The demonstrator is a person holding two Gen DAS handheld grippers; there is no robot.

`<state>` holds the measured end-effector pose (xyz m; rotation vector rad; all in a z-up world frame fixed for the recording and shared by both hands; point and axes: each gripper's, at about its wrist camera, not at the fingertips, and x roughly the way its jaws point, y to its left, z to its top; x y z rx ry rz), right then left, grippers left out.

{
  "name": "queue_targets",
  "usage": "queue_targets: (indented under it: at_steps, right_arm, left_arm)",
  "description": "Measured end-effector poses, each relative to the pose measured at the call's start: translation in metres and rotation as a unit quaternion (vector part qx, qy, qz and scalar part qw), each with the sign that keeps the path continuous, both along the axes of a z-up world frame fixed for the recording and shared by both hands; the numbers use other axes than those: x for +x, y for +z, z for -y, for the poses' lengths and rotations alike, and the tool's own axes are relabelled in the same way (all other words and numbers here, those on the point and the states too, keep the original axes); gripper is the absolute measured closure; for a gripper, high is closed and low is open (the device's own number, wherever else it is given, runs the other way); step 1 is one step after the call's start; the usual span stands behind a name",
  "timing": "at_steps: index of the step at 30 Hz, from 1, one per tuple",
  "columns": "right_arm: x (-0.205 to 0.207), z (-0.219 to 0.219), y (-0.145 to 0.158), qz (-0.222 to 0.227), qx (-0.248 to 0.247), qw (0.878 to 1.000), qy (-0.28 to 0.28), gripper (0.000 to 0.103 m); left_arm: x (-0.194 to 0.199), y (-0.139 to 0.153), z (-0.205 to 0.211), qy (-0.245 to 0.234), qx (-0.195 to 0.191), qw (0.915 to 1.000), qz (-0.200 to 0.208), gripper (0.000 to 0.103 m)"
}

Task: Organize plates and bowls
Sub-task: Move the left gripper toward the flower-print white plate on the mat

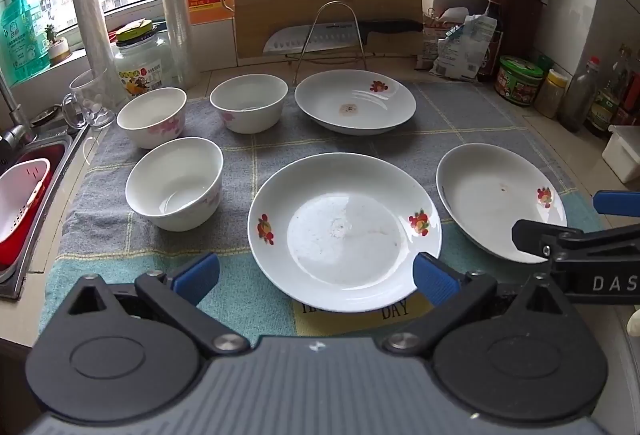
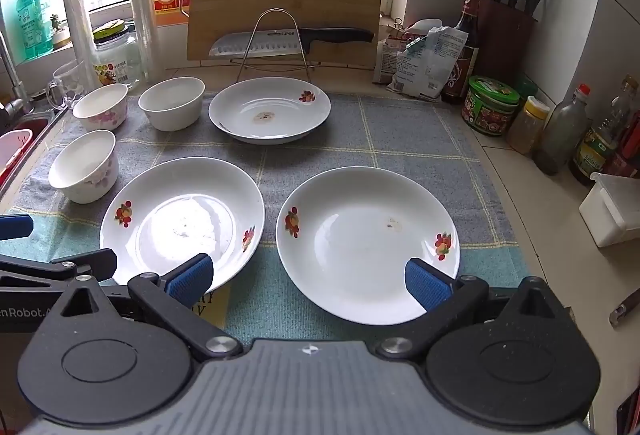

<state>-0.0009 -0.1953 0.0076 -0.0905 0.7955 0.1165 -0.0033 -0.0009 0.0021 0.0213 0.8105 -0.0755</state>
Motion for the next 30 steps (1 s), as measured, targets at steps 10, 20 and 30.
queue_targets:
  at_steps: [10,20,30]
  right_arm:
    - [-0.02,0.01,0.004,0.052,0.013,0.998,0.023,0.0]
    - [-0.02,0.043,-0.004,0.049,-0.002,0.999,0.021,0.0]
    - [-0.009,0.072,-0.028,0.033,-0.005,0.998,0.044,0.0]
  left_arm:
    - [0.001,-0.004,0.004,-0.04,-0.018,0.999,-0.006,0.001]
    - [0.004,-0.01,0.018,-0.064,-0.001,0.9978,0.021,0.001]
    - [0.017,-0.018,0.035,-0.062,-0.018,0.9979,0.003,0.001]
